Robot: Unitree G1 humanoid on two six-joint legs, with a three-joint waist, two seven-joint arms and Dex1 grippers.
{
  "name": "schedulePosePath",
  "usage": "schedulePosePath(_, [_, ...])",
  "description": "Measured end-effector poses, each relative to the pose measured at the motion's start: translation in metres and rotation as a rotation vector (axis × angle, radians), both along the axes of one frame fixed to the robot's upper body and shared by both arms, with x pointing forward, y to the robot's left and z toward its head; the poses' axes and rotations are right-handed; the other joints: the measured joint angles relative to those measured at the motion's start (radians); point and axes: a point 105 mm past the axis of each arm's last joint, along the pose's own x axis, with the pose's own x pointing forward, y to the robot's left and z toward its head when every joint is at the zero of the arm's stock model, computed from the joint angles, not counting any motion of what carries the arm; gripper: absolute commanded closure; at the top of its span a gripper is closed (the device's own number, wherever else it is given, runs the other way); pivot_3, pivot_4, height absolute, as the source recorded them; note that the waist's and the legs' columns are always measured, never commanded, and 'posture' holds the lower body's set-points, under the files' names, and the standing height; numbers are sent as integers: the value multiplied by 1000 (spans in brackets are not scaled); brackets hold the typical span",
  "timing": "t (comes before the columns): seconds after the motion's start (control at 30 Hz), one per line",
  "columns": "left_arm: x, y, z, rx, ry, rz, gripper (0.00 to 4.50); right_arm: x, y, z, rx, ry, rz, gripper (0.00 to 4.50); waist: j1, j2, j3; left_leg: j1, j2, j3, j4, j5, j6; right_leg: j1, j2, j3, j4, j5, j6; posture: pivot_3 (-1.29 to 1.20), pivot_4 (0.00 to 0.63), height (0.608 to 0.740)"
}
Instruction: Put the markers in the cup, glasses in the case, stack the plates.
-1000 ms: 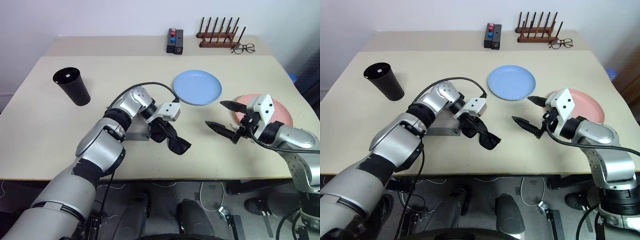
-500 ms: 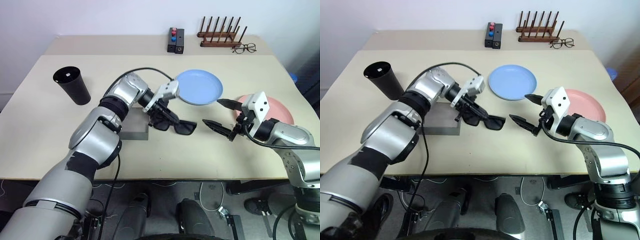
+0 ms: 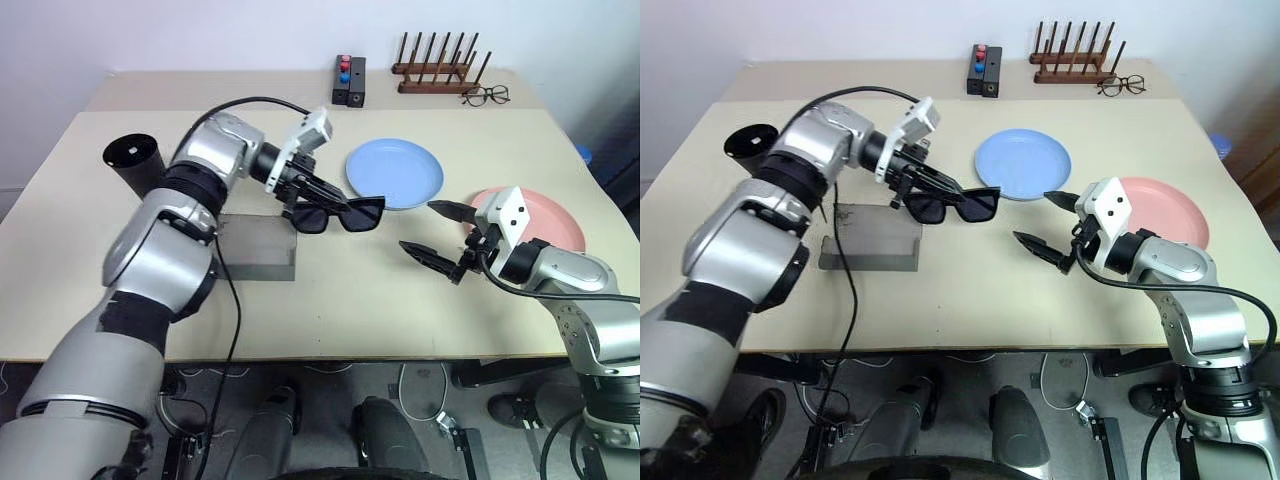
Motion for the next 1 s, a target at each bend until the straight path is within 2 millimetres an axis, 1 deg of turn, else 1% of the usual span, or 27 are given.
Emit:
schedulePosePath(0.2, [-3, 34, 6, 53, 8, 47, 4462, 5, 2, 3, 2, -8, 11, 0, 0, 0, 0, 0, 0, 0, -1, 0, 0, 0, 0, 1, 0, 0, 0, 0, 150, 738])
schedulePosePath(0.4, [-7, 72, -21, 140, 42, 94, 4462, 6, 4, 1, -3, 1, 26, 0, 0, 0, 0, 0, 0, 0, -1, 0, 0, -1, -1, 2, 0, 0, 0, 0, 150, 738])
schedulePosePath(0.5, [-7, 86, -27, 159, 35, 115, 4462, 7, 6, -1, -5, 8, 33, 0, 2, 0, 0, 0, 0, 0, -1, 0, 0, -1, -1, 2, 0, 0, 0, 0, 150, 738])
schedulePosePath(0.63, [-6, 96, -28, 157, 11, 135, 4462, 6, 7, -3, -8, 13, 42, 0, 3, 0, 0, 0, 0, 0, -1, 0, 0, -2, -2, 2, 0, 0, 0, 0, 150, 738])
schedulePosePath(0.77, [-2, 103, -31, 135, 28, 184, 4462, 6, 9, -3, -8, 15, 48, 0, 1, 0, 0, -1, 0, 1, -1, 0, 0, -2, -2, 2, 0, 0, 0, 0, 150, 738])
schedulePosePath(0.87, [-7, 111, -43, 156, 48, 183, 4462, 6, 9, -3, -8, 15, 48, 0, -3, 0, 0, -1, 0, 1, -1, 0, 0, -3, -2, 3, 0, 0, 0, 0, 150, 738])
schedulePosePath(0.93, [-10, 112, -51, 163, 68, 176, 4462, 7, 8, -3, -8, 16, 46, 0, -1, 0, 0, -1, 0, 1, -1, 0, 0, -3, -2, 3, 0, 0, 0, 0, 150, 738])
schedulePosePath(1.0, [-11, 113, -53, 162, 68, 172, 4462, 8, 8, -3, -8, 12, 44, 0, 1, 0, 0, -1, 0, 1, -1, 0, 0, -4, -2, 3, 0, 0, 0, 0, 150, 738])
